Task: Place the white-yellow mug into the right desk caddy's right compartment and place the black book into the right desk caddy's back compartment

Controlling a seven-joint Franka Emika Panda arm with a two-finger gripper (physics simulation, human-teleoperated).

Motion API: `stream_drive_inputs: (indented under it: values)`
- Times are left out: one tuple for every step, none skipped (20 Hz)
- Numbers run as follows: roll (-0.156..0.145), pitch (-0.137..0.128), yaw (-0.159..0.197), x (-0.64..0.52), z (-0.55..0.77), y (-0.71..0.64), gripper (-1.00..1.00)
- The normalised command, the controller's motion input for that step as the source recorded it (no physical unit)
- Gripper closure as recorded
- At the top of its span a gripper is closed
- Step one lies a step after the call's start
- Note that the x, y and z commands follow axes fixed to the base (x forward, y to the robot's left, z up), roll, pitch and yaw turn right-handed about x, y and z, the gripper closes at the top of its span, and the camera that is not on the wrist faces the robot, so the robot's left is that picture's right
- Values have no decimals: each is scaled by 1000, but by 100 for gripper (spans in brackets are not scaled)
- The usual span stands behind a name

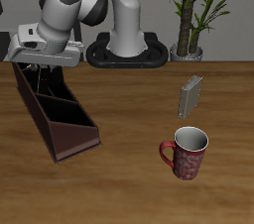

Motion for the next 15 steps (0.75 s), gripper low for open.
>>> stream_drive_inputs:
  values:
    - [-95,-13,-45,-21,-122,-134,-100]
    - [12,22,6,46,-120,8,-100]
    - [43,-1,31,2,-86,45,-100]
    - [-22,-19,7,-41,-20,-11,-100]
    - [7,7,-2,28,-79,11,-100]
    - [-29,16,28,-13,-92,-5,-100]
    - [-19,-15,9,-73,7,8,-100]
    - [18,-14,-19,-60,43,59,-100]
    - [25,-13,-5,-38,67,98,-100]
    - [-9,-27,29,-120,116,134,-100]
    - [-4,-34,19,-147,150,45,-100]
    - [53,-27,-23,-216,197,246,-100]
    - [116,-119,29,-548,580,638,-100]
    - [-92,-75,-24,-253,391,-99,-100]
    - [-31,-77,-26,-367,371,216,-100]
